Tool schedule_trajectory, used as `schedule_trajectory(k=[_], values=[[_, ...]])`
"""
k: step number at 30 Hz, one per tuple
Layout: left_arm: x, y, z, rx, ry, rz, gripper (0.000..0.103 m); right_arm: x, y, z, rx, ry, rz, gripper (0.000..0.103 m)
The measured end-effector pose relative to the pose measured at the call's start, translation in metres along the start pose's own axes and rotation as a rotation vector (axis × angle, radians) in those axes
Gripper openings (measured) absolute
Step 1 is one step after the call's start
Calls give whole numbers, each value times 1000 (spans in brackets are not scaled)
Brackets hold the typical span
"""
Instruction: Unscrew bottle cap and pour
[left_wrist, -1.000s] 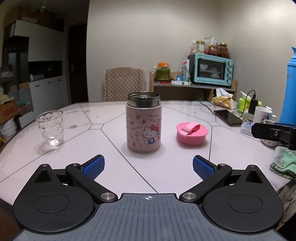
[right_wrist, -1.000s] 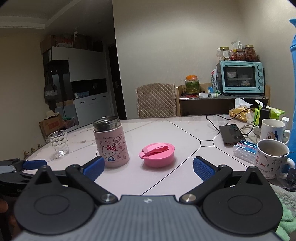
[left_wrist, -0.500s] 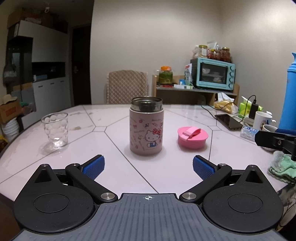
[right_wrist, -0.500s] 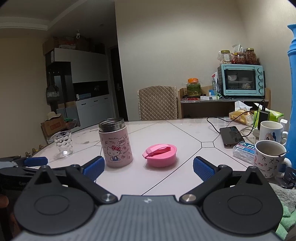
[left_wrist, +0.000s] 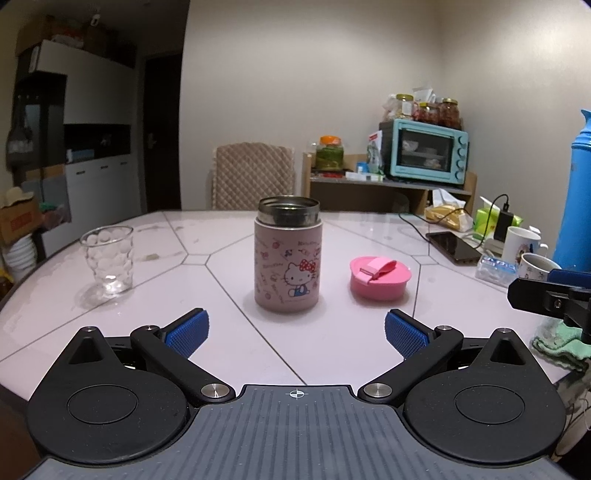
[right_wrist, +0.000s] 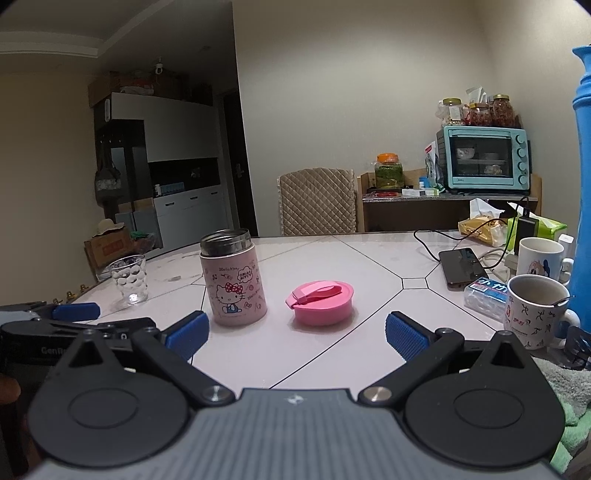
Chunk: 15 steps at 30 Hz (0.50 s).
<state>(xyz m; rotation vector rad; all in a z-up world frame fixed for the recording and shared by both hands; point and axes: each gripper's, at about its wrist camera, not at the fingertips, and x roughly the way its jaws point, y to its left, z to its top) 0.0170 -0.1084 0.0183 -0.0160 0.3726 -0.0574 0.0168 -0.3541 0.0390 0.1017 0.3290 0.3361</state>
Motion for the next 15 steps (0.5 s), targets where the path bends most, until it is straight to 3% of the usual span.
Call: schedule_trajectory(k=[15], values=[[-1,-4,0,12,-14,-6,103,-2,0,-1,-4,-5,2,103]])
